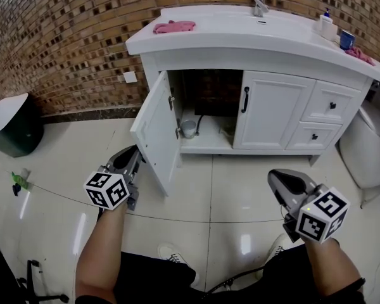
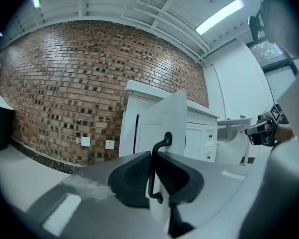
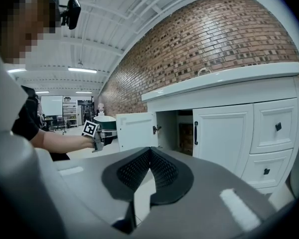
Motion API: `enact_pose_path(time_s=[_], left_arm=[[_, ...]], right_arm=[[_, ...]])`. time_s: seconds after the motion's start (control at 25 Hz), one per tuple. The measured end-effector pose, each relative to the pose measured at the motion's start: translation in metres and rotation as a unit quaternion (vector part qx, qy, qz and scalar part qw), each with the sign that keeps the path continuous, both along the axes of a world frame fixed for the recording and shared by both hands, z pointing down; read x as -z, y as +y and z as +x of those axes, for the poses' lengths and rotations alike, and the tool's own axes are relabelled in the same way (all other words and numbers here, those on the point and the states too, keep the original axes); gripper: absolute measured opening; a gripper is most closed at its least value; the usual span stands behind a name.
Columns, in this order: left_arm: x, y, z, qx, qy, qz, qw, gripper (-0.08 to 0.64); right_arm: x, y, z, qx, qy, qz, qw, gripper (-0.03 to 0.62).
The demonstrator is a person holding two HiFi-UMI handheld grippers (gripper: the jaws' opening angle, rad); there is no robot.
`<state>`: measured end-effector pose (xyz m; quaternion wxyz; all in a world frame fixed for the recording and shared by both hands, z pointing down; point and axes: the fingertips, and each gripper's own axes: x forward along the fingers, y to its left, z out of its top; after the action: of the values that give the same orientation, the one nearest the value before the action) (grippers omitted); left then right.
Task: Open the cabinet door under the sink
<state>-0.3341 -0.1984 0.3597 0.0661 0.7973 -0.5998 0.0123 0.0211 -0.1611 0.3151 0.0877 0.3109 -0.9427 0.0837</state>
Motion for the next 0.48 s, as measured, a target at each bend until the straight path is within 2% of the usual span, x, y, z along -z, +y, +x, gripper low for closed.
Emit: enact_pose_path(time_s=[0.08, 0.16, 0.32, 0.48], left_arm=[[0.0, 0.0, 0.001, -0.006, -0.01, 0.004, 0.9999, 0.021], [0.0, -0.001, 0.0, -0.012, -0.004, 0.003, 0.9999, 0.025], [0.002, 0.001, -0.002, -0.02, 0.025, -0.01, 0.9994, 0.048], [0.004, 0.004, -0.004, -0.031, 0.082, -0.049, 0.9949, 0.055]], right_arm=[[0.001, 0.001, 0.001, -0.004, -0.003, -0.001, 1.0, 0.008], [0.003, 0.001, 0.003, -0.008, -0.007, -0.001, 1.0, 0.008], [0.001, 0.005, 0.012, -0.018, -0.011, -0.008, 1.0, 0.008], [0.005, 0.004, 0.021, -0.029, -0.03, -0.016, 0.999, 0.008]])
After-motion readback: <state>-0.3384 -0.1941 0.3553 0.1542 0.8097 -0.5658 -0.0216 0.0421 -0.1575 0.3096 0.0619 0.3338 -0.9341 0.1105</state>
